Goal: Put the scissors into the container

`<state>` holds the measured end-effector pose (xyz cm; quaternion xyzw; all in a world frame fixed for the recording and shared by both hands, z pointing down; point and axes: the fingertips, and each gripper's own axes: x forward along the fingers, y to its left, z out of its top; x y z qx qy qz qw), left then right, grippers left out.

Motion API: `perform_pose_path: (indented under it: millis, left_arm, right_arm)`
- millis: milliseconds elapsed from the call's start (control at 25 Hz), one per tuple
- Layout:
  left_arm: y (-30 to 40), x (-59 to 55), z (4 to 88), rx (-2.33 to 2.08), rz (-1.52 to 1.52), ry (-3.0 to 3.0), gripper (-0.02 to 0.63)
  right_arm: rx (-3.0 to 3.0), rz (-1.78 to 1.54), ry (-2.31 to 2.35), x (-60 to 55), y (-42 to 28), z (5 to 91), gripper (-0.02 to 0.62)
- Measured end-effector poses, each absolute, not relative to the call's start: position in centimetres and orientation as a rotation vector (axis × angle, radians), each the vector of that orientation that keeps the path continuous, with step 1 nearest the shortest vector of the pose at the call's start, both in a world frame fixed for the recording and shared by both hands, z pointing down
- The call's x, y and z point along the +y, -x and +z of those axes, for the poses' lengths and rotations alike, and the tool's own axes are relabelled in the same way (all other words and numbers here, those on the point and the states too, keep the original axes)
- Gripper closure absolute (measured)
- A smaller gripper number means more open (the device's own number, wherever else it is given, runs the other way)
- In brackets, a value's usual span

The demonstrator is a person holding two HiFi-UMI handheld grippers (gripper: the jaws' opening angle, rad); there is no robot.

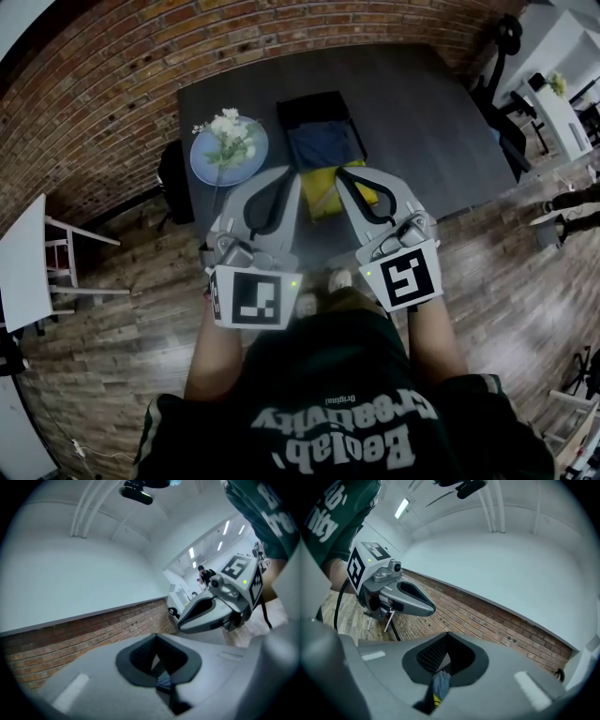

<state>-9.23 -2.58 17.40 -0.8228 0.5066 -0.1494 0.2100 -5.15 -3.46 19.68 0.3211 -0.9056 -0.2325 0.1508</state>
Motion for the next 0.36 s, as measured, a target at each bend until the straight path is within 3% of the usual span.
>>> perform_pose_path:
  millis: [360]
  left_arm:
    - [9.3, -0.7, 16.7, 1.401, -0.418, 2.279, 0.604]
  right_arm:
    - [-2.648, -0.666, -0.898, -1.6, 5.8, 18.5, 0.589]
